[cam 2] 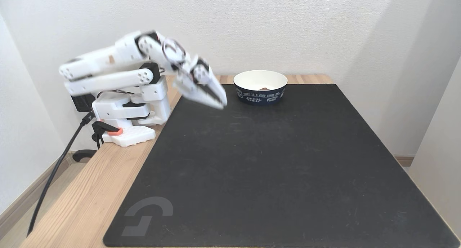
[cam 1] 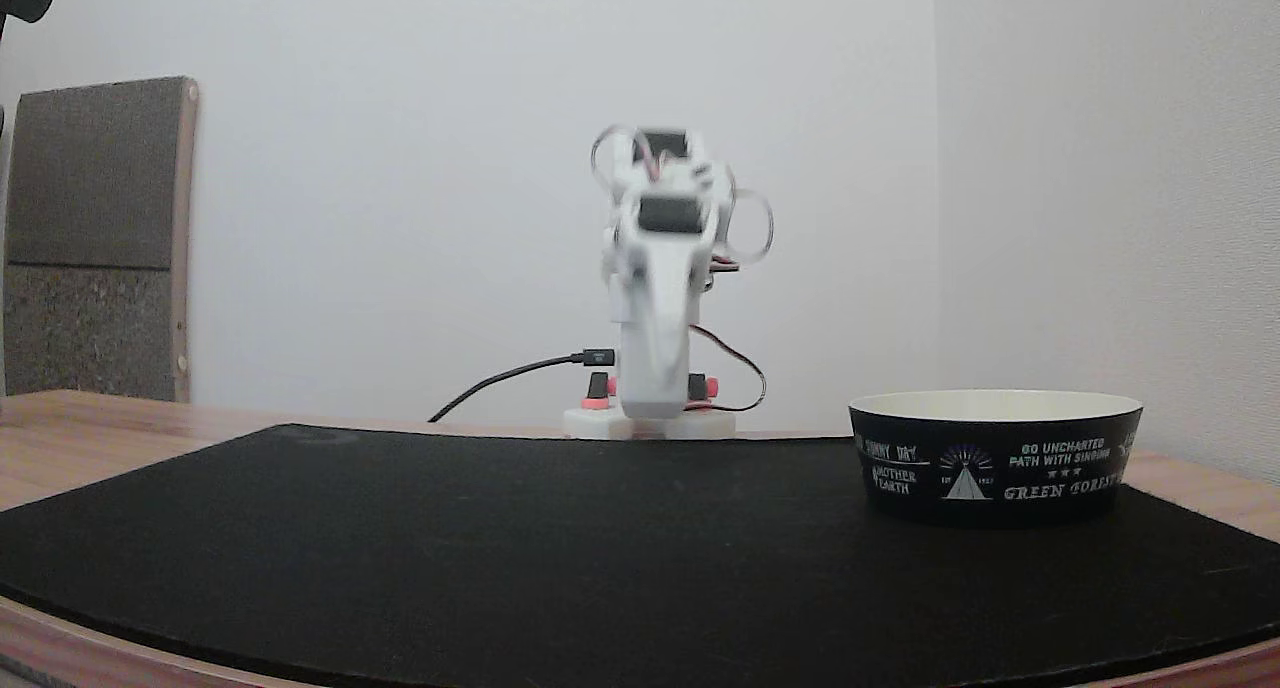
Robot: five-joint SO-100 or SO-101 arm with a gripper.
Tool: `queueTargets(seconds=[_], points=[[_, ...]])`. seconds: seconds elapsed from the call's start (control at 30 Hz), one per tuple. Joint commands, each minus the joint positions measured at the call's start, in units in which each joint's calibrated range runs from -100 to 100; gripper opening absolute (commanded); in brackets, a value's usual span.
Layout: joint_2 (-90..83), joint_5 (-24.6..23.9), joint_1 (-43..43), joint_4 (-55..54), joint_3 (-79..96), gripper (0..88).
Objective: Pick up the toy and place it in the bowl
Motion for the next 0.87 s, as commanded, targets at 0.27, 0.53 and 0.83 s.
queueTargets(seconds=[0.27,0.53,0.83], points=[[-4.2,0.1,-0.3,0.1,2.2,3.6],[-4.2,0.1,-0.3,0.1,2.2,3.6],[-4.2,0.1,-0.3,0.1,2.2,3.6]])
